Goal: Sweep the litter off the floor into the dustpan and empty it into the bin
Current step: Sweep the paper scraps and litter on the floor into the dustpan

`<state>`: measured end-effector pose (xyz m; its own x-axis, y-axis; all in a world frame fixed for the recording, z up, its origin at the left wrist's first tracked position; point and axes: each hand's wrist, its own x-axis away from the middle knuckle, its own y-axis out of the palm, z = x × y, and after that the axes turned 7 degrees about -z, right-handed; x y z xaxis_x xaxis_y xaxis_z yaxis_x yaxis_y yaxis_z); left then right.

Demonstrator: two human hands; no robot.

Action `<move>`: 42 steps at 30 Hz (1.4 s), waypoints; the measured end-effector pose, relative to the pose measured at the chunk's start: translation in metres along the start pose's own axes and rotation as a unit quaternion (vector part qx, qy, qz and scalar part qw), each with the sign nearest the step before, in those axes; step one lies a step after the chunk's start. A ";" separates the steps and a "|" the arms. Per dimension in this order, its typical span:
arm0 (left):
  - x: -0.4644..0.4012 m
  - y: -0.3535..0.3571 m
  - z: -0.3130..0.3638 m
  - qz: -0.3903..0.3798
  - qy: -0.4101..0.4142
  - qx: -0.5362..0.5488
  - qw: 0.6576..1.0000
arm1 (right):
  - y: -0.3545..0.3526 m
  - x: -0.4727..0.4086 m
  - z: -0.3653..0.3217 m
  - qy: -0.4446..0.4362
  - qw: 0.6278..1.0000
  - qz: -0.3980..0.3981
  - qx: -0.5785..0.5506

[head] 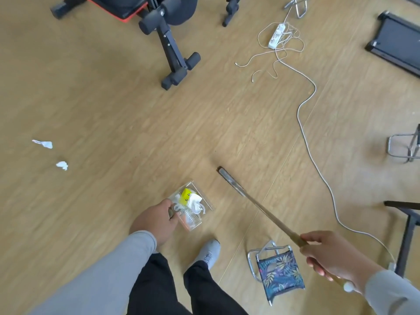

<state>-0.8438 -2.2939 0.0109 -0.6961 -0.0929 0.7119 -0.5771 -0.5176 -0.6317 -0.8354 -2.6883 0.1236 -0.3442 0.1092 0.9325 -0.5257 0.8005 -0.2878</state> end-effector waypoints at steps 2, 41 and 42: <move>0.000 -0.003 -0.001 -0.018 -0.010 0.012 1.000 | 0.005 -0.004 -0.004 -0.006 1.000 0.012 -0.002; 0.223 -0.160 -0.396 0.241 -0.242 0.404 0.849 | 0.372 0.085 -0.412 -0.189 0.936 -0.106 0.278; 0.220 -0.162 -0.400 0.245 -0.254 0.407 0.842 | 0.381 0.084 -0.423 -0.195 0.932 -0.109 0.287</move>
<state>-1.0748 -1.8900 0.1472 -0.3734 -0.7097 0.5974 0.3546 -0.7043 -0.6150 -0.7358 -2.1253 0.1843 -0.3771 -0.3308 0.8651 -0.9074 0.3192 -0.2735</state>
